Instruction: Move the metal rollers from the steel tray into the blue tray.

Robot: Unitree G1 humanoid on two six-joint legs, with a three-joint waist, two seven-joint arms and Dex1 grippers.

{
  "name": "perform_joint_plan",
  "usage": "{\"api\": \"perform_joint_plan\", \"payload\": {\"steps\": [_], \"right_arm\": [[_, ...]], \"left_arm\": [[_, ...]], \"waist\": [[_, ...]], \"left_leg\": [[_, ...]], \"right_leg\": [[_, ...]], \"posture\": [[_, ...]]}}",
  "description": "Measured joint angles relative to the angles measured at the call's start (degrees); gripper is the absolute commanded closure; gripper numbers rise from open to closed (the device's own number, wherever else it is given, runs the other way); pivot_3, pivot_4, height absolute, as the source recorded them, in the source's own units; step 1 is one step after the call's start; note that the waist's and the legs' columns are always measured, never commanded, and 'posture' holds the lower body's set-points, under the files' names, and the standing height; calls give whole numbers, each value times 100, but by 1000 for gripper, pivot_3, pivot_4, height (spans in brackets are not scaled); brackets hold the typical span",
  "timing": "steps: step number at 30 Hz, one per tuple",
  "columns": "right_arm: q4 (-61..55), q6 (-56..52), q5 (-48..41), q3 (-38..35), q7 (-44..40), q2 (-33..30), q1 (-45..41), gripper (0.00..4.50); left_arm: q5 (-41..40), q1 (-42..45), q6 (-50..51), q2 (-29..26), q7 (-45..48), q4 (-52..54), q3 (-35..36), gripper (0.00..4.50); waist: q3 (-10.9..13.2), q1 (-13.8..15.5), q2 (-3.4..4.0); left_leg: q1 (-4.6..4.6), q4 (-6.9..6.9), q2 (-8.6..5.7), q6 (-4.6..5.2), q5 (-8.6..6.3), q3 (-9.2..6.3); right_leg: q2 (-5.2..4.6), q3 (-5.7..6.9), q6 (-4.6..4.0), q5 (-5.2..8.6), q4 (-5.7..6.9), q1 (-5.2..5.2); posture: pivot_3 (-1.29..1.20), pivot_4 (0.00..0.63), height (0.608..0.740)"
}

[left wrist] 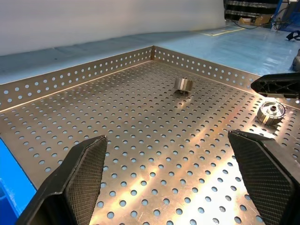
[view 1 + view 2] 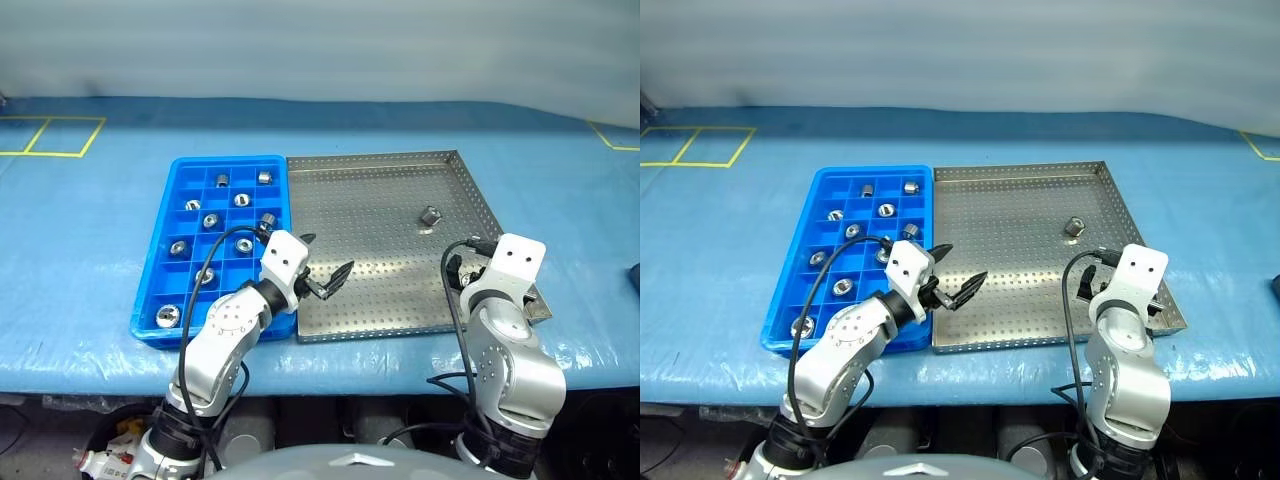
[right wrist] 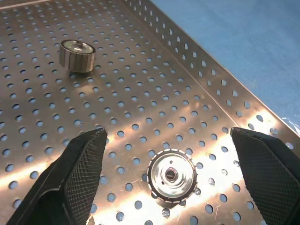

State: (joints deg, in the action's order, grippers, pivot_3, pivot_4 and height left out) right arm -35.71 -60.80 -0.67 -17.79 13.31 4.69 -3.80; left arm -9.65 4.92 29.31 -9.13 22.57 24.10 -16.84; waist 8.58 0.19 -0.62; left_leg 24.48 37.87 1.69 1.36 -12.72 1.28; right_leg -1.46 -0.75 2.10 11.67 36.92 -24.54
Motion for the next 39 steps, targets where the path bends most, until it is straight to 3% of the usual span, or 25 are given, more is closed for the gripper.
{"api": "perform_joint_plan", "payload": {"steps": [12,15,22,32,39], "right_arm": [[622,326,-530,-137,507,14,-5,47],[648,324,-604,12,573,13,74,657],[635,339,-724,60,801,12,78,2787],[512,275,-747,518,867,-16,167,2790],[48,13,-1004,1581,-315,-735,-688,2790]], "left_arm": [[5,-124,0,-6,-16,-10,2,0],[12,-129,0,-2,-42,-10,1,0],[14,-108,-1,8,-81,-10,-2,0],[16,-94,-126,9,-100,-15,4,0],[238,-259,-668,-131,-241,-52,174,0]], "waist": [[0,65,1],[0,75,1],[0,75,1],[1,59,2],[13,139,16]], "left_leg": [[1,-2,2,0,0,0],[3,-2,3,1,0,-1],[3,-3,4,1,0,-1],[4,-5,13,1,0,-1],[8,-8,31,1,0,-2]], "right_leg": [[1,-1,0,0,0,-2],[-1,-1,0,1,-1,-3],[0,0,0,1,-2,-4],[0,0,-1,1,-4,-7],[4,3,0,1,-7,-8]], "posture": [[116,150,740],[117,150,740],[111,150,740],[130,150,740],[228,150,740]]}}
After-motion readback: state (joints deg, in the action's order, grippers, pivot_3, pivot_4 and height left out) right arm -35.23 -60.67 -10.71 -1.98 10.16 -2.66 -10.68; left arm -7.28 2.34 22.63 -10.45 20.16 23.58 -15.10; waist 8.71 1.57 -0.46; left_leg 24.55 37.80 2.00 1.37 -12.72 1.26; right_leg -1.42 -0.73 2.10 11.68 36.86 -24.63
